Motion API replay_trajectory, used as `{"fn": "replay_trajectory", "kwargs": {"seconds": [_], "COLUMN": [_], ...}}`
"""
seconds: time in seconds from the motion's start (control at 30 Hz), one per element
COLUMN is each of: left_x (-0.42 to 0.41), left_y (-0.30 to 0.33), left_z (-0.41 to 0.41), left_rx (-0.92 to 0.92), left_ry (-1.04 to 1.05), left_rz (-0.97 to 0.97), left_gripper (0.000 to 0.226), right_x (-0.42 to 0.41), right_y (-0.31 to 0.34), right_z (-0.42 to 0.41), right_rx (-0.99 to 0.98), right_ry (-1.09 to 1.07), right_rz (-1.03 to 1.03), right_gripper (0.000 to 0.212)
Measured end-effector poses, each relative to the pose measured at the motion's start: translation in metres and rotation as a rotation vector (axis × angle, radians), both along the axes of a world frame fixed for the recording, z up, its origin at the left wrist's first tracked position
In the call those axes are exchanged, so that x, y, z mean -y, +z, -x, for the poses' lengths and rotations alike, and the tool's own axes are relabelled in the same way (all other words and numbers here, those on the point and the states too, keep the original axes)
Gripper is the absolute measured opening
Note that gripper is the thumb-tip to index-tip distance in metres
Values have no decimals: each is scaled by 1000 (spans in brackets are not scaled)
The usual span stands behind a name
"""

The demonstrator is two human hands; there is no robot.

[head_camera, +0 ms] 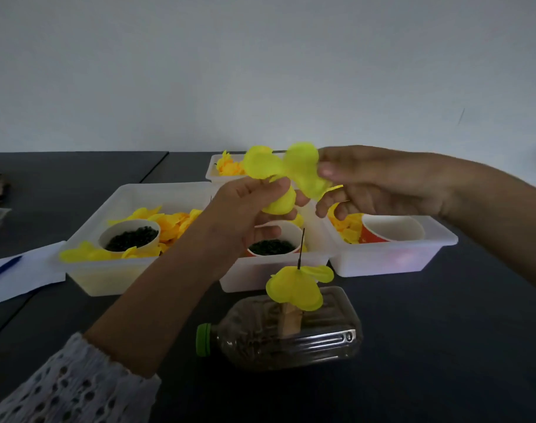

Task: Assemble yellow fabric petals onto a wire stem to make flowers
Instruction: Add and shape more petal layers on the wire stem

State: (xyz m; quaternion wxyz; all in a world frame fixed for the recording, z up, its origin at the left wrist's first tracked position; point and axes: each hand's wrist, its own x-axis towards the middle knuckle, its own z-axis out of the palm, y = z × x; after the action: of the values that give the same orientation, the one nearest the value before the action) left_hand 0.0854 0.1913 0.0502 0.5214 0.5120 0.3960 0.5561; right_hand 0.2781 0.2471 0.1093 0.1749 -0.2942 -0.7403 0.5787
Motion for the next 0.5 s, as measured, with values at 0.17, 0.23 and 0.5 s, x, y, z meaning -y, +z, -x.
{"fn": "replay_trajectory", "kwargs": {"seconds": [0.17, 0.23, 0.5], "left_x": [10, 14, 24], "left_y": [-10, -16, -34], "left_z": [-3, 0, 3], "left_rx": [-151, -201, -245], "left_ry": [-69, -74, -25], "left_rz": [125, 144, 229], "left_gripper": [34, 39, 38], "right_x": [4, 2, -3], "right_y": [-28, -42, -79], "right_z": [-5, -5, -1], "right_rx": [-166, -143, -33], "right_ry": [-294, -337, -386], "right_rz": [89, 110, 103], "right_gripper": [20, 23, 34]}}
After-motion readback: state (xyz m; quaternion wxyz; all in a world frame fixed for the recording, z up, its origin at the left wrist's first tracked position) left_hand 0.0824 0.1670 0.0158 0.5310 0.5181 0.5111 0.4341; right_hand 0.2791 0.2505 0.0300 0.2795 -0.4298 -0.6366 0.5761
